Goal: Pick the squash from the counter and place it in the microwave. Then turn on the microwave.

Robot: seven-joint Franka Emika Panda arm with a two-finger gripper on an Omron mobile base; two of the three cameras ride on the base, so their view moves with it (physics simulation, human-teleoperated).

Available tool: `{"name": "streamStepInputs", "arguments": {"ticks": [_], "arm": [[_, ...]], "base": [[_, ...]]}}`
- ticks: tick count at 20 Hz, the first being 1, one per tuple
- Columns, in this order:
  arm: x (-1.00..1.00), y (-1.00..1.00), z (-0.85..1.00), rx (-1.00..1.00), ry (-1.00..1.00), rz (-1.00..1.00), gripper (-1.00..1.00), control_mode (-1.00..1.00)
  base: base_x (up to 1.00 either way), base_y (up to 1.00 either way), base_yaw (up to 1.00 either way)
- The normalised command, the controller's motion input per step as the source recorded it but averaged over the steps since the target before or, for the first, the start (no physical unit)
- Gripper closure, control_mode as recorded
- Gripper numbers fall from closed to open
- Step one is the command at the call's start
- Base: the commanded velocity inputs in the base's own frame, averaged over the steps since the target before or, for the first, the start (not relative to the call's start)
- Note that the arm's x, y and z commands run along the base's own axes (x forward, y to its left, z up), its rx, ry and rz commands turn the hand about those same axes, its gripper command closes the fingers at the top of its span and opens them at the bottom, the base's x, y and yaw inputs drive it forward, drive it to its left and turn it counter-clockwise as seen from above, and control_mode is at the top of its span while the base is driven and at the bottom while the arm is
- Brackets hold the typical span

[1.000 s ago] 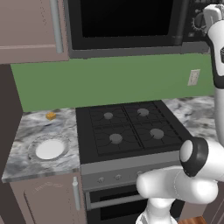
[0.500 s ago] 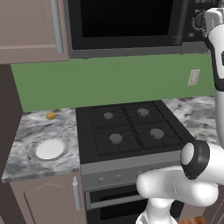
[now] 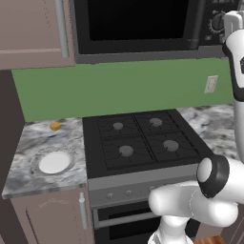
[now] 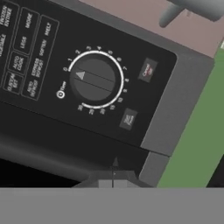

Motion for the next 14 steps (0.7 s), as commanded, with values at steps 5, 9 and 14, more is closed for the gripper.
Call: {"name": "streamStepInputs", "arguments": {"ticks": [5,9,14], "arm": [[0.00,0.00,-0.07,0.06,0.00,-0.01,1.00,-1.00],[0.00,0.00,-0.08,0.04,0.00,-0.01,1.00,-1.00],[0.00,0.00,-0.04,0.05,0.00,-0.01,1.00,-1.00]], "base": [[0.00,0.00,0.00],[0.00,0.00,0.00],[0.00,0.00,0.00]]}}
